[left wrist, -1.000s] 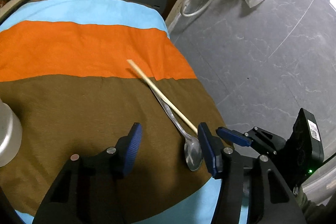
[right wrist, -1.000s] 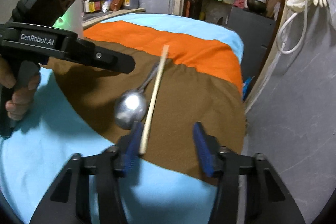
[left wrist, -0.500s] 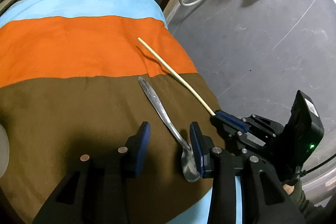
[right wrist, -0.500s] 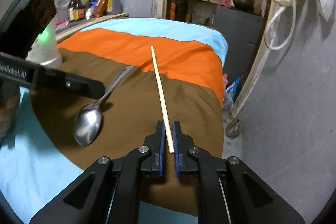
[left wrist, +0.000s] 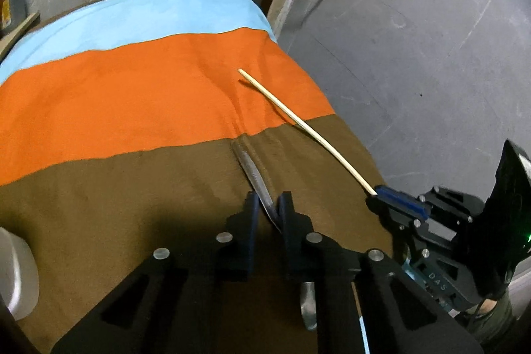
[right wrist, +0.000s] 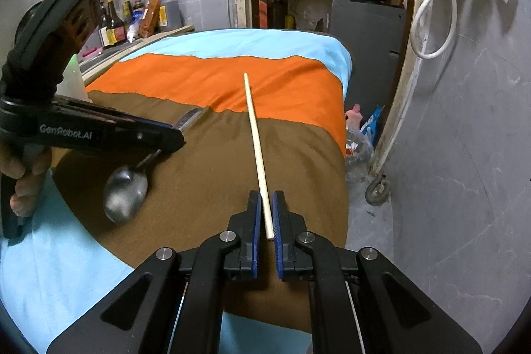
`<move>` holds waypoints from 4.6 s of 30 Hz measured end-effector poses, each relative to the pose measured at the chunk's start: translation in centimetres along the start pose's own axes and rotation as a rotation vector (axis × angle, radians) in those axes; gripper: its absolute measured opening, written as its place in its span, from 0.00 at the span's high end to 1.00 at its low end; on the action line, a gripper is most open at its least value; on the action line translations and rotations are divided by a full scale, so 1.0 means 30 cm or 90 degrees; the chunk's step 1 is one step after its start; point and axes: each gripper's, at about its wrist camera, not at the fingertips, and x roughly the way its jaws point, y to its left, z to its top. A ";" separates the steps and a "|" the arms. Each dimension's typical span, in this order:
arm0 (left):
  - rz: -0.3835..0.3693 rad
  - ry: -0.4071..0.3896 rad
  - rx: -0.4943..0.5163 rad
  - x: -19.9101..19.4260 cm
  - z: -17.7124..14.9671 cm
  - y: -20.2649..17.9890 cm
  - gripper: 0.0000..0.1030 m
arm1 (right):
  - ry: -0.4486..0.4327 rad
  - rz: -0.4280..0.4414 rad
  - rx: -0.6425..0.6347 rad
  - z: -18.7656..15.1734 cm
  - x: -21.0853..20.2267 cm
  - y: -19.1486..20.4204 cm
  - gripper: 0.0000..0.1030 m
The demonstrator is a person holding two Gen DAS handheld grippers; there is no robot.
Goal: Organize utensils
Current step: 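Close the left tool on the metal spoon while the right tool closes on the chopstick, then lift the spoon and chopstick up off the cloth and carry them toward the caddy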
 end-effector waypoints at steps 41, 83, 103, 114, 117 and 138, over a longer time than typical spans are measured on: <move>0.018 0.009 0.074 -0.044 -0.062 -0.001 1.00 | 0.120 0.077 -0.009 0.328 0.283 0.000 0.97; 0.047 -0.606 -0.008 -0.904 -0.147 0.293 1.00 | -0.513 0.366 0.015 0.624 -0.157 0.559 0.97; -0.082 -0.859 -0.193 -1.007 -0.315 0.745 1.00 | -0.608 0.382 0.076 0.600 -0.009 0.670 0.97; -0.057 -0.849 -0.163 -0.955 -0.336 0.716 1.00 | -0.596 0.387 0.065 0.581 0.034 0.690 0.97; -0.056 -0.843 -0.167 -0.941 -0.341 0.727 1.00 | -0.595 0.396 0.068 0.577 0.038 0.693 0.97; -0.016 -0.822 -0.149 -0.892 -0.371 0.650 1.00 | -0.570 0.431 0.125 0.561 0.075 0.658 0.97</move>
